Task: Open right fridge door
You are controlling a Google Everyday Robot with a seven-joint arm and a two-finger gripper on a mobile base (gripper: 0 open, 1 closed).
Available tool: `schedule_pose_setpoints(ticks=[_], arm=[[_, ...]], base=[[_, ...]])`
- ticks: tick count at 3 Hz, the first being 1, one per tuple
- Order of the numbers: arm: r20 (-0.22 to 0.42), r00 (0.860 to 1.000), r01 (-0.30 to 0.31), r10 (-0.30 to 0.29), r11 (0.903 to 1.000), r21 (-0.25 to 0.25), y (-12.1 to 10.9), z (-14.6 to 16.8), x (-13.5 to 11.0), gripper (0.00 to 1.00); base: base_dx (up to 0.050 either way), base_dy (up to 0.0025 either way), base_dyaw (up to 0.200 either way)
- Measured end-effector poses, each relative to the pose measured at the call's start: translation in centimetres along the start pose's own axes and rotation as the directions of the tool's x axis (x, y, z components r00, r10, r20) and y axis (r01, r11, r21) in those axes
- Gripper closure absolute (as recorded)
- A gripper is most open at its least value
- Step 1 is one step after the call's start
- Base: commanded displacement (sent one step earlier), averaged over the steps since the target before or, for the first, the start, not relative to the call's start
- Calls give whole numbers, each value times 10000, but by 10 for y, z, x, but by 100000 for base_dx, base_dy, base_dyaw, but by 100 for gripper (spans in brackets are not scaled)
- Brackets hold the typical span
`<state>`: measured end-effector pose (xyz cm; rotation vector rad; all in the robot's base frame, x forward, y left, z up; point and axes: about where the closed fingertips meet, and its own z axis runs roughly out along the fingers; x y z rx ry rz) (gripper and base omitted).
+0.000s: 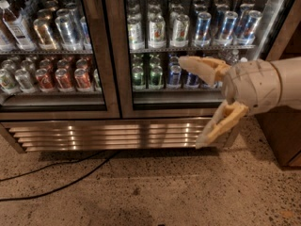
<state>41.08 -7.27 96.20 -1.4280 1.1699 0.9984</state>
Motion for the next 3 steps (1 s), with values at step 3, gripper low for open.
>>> schedule_pose_setpoints(ticks=[3], arm=[[293,9944,-1028,1018,9941,350,-50,-1,-19,0]], base=[[0,0,0]])
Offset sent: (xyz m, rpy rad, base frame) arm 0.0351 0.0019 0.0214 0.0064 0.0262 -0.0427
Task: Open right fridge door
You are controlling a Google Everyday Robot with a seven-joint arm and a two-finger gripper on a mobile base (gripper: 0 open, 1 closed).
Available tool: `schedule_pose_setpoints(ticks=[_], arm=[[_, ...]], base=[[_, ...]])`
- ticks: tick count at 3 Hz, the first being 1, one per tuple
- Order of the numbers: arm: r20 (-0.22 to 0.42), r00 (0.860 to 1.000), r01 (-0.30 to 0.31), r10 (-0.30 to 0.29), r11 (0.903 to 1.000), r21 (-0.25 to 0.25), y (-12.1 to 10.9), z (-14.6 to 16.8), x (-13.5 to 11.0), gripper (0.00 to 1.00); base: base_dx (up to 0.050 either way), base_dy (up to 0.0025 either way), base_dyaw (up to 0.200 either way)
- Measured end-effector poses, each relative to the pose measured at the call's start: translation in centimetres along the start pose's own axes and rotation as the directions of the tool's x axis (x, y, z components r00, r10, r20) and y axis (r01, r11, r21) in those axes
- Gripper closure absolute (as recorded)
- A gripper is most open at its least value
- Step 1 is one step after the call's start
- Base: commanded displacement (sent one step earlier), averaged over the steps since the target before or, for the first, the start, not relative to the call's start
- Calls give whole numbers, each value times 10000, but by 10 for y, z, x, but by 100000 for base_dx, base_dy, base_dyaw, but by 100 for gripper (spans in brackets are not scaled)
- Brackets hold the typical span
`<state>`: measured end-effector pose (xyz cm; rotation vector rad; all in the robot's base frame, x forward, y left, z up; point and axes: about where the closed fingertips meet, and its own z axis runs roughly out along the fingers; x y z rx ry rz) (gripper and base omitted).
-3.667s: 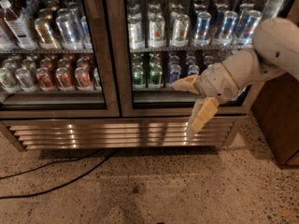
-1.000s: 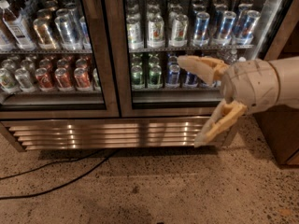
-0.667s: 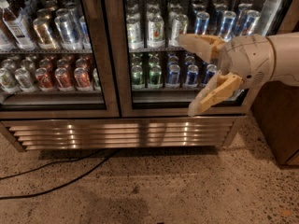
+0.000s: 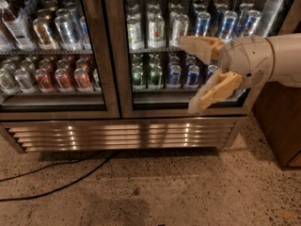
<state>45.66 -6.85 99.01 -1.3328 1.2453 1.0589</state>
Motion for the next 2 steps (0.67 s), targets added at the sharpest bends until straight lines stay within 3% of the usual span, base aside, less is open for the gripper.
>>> schedule_pose_setpoints(ticks=[1,2], arm=[[-1,10000,4,-4,10000,1,0,0,0,0],[-34,9998,217,-217,9998,26,3,7,-15,0]], base=[[0,0,0],[0,0,0]])
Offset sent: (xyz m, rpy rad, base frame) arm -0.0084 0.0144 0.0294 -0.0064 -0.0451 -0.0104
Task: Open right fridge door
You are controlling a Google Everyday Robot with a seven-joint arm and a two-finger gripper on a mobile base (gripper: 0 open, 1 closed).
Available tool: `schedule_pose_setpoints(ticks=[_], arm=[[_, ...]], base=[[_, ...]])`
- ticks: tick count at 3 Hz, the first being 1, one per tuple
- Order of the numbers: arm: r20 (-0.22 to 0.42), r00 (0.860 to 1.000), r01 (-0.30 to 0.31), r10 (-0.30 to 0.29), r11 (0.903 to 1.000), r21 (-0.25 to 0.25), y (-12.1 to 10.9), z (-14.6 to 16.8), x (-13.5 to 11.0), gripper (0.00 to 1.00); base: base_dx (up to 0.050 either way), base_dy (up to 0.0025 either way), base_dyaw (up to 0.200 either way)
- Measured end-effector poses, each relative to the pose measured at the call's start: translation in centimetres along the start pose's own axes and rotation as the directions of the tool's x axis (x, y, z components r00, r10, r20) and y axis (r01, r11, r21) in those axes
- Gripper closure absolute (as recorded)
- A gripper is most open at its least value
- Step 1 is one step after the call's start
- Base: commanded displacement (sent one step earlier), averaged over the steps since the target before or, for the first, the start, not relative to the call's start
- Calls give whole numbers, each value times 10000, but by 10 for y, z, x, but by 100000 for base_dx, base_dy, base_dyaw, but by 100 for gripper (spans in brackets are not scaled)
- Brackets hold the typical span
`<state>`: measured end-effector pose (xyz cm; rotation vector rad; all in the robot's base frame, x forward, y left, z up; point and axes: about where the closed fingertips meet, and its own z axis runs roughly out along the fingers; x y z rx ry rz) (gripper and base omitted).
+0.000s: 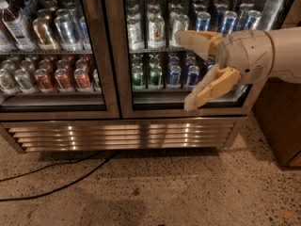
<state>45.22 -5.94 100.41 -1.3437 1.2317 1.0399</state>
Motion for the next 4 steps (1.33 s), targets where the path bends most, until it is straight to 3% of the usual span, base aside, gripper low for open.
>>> schedule_pose_setpoints(ticks=[1,2,4], arm=[[-182,9989,432,-433,9991,-26,7,10,-25,0],[-187,9989,439,-440,9990,-29,7,10,-26,0],[-187,9989,439,-440,9990,-29,7,10,-26,0]], base=[[0,0,0],[3991,239,11999],[4988,3,-50]])
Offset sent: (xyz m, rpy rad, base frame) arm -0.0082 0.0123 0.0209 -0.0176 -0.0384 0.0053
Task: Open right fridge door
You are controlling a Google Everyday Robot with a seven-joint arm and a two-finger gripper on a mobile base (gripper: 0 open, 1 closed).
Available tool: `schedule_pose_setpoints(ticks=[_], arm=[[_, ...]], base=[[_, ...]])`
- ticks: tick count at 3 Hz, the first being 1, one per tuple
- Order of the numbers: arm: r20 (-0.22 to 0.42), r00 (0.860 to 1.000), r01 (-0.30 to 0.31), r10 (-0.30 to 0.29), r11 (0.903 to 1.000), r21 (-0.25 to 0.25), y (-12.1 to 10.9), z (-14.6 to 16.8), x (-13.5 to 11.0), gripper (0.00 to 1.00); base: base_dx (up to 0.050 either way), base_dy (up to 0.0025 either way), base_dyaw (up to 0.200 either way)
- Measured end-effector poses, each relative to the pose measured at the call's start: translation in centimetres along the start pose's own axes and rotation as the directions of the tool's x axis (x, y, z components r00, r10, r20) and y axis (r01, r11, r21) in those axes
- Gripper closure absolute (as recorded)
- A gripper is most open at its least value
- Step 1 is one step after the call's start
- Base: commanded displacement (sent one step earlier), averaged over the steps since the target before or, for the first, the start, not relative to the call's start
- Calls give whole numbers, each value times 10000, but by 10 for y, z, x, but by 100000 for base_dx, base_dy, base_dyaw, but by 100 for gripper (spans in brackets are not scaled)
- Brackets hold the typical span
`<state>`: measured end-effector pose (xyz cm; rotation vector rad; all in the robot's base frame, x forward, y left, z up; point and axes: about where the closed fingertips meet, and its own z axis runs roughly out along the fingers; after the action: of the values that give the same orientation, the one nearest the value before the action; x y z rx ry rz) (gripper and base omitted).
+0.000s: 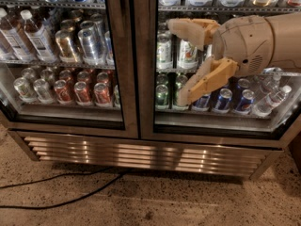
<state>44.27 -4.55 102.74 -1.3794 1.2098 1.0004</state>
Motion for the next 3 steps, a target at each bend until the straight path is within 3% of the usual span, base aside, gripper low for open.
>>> schedule_pose_setpoints(ticks=[3], arm=[[0,10000,0,0,10000,-1,0,0,0,0]], base=[[4996,2,-44]])
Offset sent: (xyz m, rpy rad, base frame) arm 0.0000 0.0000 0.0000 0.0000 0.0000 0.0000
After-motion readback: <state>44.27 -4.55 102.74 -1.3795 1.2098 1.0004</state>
